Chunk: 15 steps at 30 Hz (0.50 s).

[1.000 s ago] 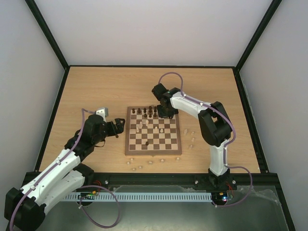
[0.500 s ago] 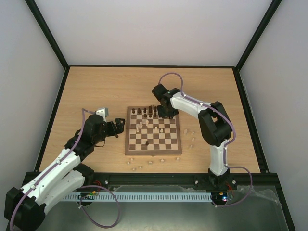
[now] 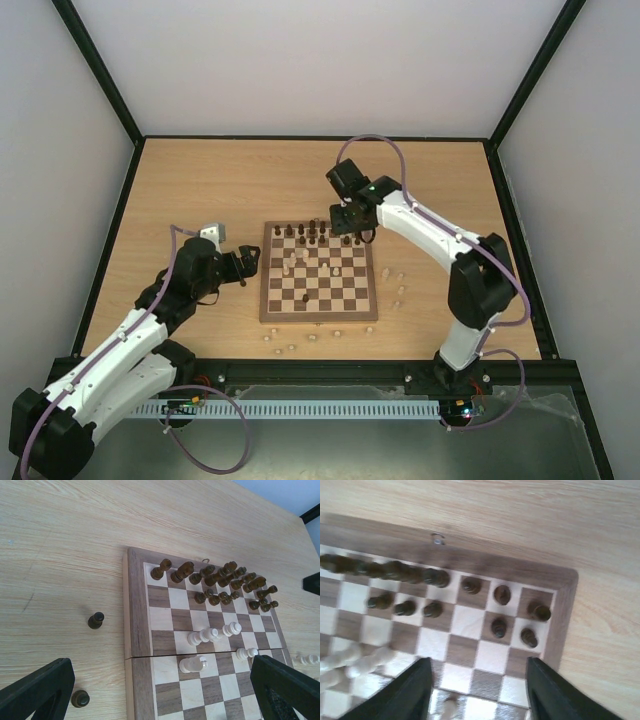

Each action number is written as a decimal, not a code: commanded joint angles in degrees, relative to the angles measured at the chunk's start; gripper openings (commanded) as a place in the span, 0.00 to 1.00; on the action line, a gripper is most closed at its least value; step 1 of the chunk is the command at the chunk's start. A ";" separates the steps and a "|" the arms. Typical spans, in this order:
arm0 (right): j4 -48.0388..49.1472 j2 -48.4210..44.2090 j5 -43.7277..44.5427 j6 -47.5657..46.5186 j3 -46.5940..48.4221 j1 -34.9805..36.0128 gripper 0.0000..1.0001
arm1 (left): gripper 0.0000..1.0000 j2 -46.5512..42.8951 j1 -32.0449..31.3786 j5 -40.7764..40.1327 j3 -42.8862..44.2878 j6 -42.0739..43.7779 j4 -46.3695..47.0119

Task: Set up the chess pieces on the board
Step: Place the chess piece on the chessboard, then pick up the chess piece from the chessboard.

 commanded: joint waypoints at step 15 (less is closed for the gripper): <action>0.60 -7.54 -6.18 0.68 -10.29 17.23 0.99 | 1.00 -0.86 -0.07 -3.88 1.28 -1.20 -1.53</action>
